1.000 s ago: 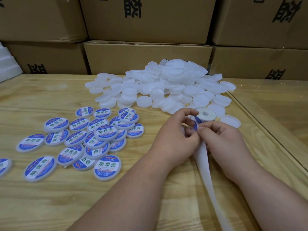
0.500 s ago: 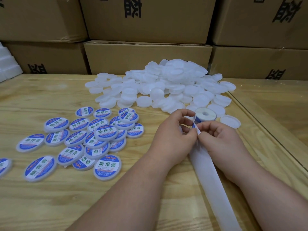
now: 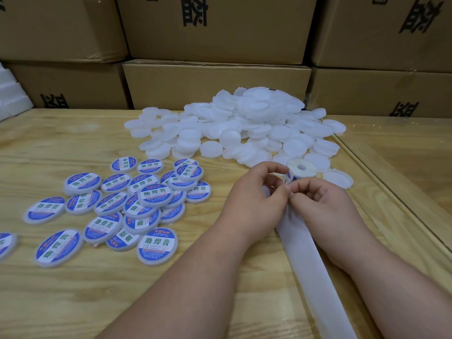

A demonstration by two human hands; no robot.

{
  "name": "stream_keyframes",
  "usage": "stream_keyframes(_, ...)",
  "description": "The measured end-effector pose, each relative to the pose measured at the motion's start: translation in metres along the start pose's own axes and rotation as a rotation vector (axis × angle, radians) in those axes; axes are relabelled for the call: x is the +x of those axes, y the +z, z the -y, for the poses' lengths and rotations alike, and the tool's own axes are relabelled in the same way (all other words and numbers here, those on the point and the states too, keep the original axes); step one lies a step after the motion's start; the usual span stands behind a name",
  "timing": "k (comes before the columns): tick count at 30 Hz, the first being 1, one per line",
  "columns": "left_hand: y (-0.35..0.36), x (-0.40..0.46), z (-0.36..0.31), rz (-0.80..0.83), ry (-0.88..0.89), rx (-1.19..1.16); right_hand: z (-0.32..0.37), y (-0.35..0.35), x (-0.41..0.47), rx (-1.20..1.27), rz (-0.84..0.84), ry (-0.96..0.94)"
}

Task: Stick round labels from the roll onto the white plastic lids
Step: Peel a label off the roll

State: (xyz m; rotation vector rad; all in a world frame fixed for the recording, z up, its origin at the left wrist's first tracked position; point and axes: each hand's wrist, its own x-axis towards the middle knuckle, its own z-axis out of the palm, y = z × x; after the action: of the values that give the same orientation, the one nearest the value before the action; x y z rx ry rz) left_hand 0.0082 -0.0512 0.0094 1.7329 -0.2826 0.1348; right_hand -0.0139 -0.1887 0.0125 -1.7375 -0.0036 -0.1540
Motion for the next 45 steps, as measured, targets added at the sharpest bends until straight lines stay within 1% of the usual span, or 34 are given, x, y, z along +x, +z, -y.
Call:
stream_keyframes(6, 0.0, 0.001, -0.002, -0.002, -0.03, -0.012, -0.003, 0.0, 0.002, 0.029, -0.067, -0.004)
stream_keyframes(10, 0.0, 0.002, -0.001, -0.067, -0.058, -0.045, -0.004, -0.001, 0.002, 0.048, -0.087, -0.025)
stream_keyframes(12, -0.001, 0.004, 0.0, -0.128, -0.093, -0.107, -0.005, -0.002, 0.003, 0.061, -0.095, -0.021)
stream_keyframes(16, -0.005, 0.007, -0.001, -0.264, -0.208, -0.312, -0.005, -0.003, 0.003, 0.073, -0.096, -0.005)
stream_keyframes(20, -0.01, 0.01, -0.002, -0.354, -0.238, -0.438, -0.005, -0.004, 0.003, 0.079, -0.108, -0.014)
stream_keyframes(23, -0.01, 0.01, -0.004, -0.327, -0.233, -0.478, -0.005, -0.002, 0.003, 0.079, -0.102, -0.051)
stream_keyframes(28, -0.004, 0.006, -0.004, -0.199, -0.171, -0.403, -0.003, 0.002, 0.001, 0.08, -0.095, -0.172)
stream_keyframes(30, -0.002, 0.006, -0.004, -0.158, -0.166, -0.376, -0.002, 0.002, 0.0, 0.084, -0.104, -0.193)
stream_keyframes(35, -0.001, 0.008, -0.001, -0.129, -0.183, -0.351, -0.001, 0.001, 0.001, 0.126, -0.143, -0.177)
stream_keyframes(45, -0.004, 0.005, -0.006, -0.072, -0.157, -0.34, 0.001, 0.0, 0.0, 0.106, -0.165, -0.153)
